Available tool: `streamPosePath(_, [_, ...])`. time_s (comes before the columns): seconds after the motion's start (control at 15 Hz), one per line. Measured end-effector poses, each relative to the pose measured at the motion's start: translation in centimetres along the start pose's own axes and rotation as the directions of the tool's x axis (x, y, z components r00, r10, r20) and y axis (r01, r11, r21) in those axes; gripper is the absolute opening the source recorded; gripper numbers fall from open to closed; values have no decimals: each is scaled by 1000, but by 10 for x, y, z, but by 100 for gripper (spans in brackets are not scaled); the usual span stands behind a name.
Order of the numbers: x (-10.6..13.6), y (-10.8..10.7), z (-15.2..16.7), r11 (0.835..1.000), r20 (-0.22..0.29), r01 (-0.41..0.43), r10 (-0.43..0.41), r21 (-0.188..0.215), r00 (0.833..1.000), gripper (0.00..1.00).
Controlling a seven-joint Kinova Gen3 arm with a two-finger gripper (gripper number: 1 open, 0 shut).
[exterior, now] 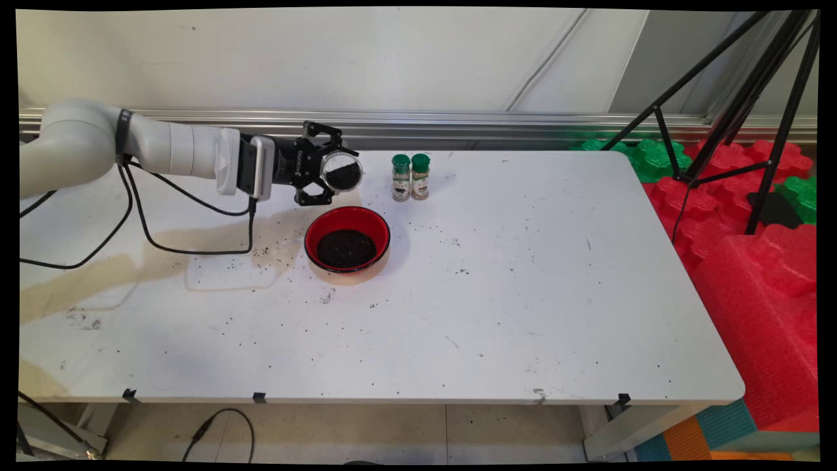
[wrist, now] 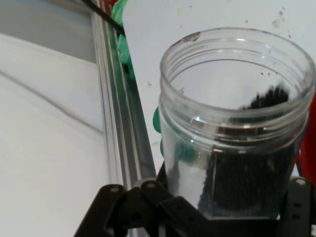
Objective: Pour the black seasoning powder in the red bowl
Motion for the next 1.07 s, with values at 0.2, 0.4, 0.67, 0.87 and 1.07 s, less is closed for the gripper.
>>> streamPosePath(0.2, [-2, -3, -2, 991, -12, 131, -131, -1, 991, 0])
streamPosePath(0.4, [-3, -5, -4, 972, -22, 236, -236, -3, 972, 0])
streamPosePath(0.67, [-5, -7, -5, 931, -34, 366, -366, -7, 930, 0])
streamPosePath(0.87, [-5, -10, -6, 888, -46, 460, -460, -10, 887, 0])
streamPosePath(1.07, [-4, -13, -7, 839, -59, 543, -543, -15, 838, 0])
